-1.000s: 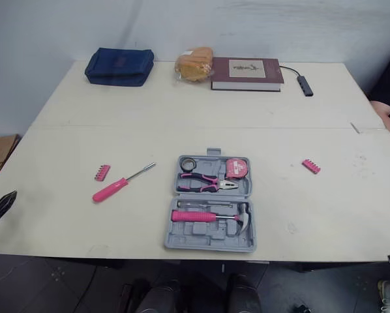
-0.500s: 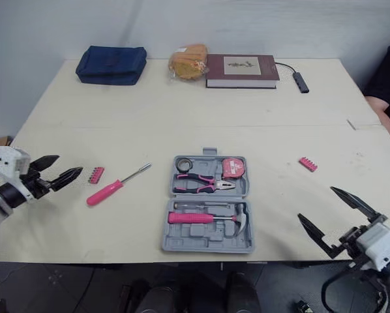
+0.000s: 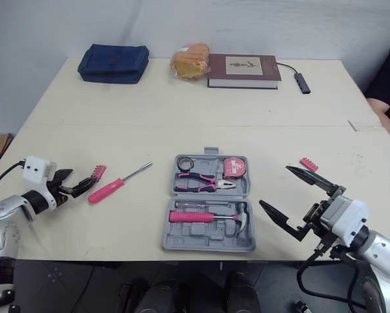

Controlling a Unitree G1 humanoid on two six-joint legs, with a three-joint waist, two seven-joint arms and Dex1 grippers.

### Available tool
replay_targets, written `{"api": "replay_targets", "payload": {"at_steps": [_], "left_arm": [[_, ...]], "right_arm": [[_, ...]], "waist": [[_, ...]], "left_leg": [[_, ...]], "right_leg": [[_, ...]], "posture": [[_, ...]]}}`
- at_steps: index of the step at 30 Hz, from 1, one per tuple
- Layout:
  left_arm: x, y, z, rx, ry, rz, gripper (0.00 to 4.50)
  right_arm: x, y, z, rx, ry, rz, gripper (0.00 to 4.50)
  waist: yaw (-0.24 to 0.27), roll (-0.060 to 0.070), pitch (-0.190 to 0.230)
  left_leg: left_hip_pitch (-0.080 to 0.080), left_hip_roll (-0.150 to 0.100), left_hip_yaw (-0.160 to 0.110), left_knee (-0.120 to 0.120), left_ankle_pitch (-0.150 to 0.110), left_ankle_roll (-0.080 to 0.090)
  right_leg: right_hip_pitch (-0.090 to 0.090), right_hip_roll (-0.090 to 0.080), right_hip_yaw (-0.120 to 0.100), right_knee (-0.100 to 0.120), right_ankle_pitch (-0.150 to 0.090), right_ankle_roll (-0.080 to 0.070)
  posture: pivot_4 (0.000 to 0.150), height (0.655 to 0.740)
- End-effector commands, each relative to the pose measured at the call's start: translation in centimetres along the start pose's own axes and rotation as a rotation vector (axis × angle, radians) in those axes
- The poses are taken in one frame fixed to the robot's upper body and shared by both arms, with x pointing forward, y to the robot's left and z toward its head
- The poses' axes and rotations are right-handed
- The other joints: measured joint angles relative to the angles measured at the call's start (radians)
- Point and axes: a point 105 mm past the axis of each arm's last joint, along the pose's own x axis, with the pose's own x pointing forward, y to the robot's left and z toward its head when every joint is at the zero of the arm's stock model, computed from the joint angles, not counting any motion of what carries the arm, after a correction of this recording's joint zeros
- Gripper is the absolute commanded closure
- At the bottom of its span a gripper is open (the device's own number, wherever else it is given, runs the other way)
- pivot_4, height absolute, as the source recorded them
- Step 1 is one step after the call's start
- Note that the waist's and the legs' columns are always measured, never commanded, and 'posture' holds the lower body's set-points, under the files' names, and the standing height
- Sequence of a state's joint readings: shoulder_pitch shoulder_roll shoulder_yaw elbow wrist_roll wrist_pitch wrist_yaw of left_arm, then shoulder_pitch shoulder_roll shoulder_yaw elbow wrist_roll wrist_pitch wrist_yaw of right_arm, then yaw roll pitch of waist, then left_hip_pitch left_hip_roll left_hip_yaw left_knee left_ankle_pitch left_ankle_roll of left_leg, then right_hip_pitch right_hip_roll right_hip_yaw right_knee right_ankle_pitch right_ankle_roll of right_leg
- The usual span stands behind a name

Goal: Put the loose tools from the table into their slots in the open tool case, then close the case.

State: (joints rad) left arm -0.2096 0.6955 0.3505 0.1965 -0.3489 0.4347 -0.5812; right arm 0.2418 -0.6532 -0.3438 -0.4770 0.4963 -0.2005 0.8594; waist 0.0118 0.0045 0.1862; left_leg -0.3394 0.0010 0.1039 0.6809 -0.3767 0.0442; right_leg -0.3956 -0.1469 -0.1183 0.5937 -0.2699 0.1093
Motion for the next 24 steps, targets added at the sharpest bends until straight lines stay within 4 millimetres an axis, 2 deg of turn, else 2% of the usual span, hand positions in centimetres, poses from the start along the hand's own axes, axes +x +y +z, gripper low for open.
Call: {"api": "replay_targets", "payload": {"at_steps": [1,8,13,17,24], "left_arm": [[0.4,-1.0,-0.1,0.005,0.0,-0.02,0.04],[0.6,-1.2,0.0,0.028,0.006,-0.034,0.04],[0.6,-0.7,0.2,0.048,-0.003,-0.02,0.04],[0.5,-1.1,1.0,0.043,-0.064,-0.068,0.04],[0.3,0.1,2.7,0.005,-0.162,-0.028,0.04]], "right_arm": [[0.9,0.2,1.5,-0.021,-0.042,0.03,0.0],[1.6,0.2,1.9,-0.019,-0.041,0.04,0.0],[1.9,0.2,2.0,-0.015,-0.034,0.038,0.0],[2.0,0.3,2.0,-0.009,-0.025,0.039,0.0],[2.1,0.5,1.8,0.013,-0.015,0.05,0.0]], "waist": [[0.001,0.0,0.0],[0.009,0.0,0.0],[0.012,0.0,0.0],[0.011,0.0,0.0],[0.011,0.0,0.0]], "left_leg": [[0.0,0.0,0.0,0.0,0.0,0.001],[0.0,0.0,0.0,0.001,0.0,0.0],[0.0,0.0,0.0,0.001,0.001,0.0],[0.0,0.0,0.0,0.001,0.001,0.0],[-0.001,0.0,0.0,0.001,0.001,0.001]], "right_leg": [[0.0,0.0,0.0,0.0,0.0,0.0],[0.0,0.0,0.0,0.0,0.0,0.0],[0.0,0.0,0.0,0.0,0.0,0.0],[0.0,0.0,0.0,0.0,0.0,0.0],[0.0,0.0,-0.001,0.0,0.0,0.0]], "posture": [[0.15,0.74],[0.15,0.74],[0.15,0.74],[0.15,0.74],[0.15,0.74]]}}
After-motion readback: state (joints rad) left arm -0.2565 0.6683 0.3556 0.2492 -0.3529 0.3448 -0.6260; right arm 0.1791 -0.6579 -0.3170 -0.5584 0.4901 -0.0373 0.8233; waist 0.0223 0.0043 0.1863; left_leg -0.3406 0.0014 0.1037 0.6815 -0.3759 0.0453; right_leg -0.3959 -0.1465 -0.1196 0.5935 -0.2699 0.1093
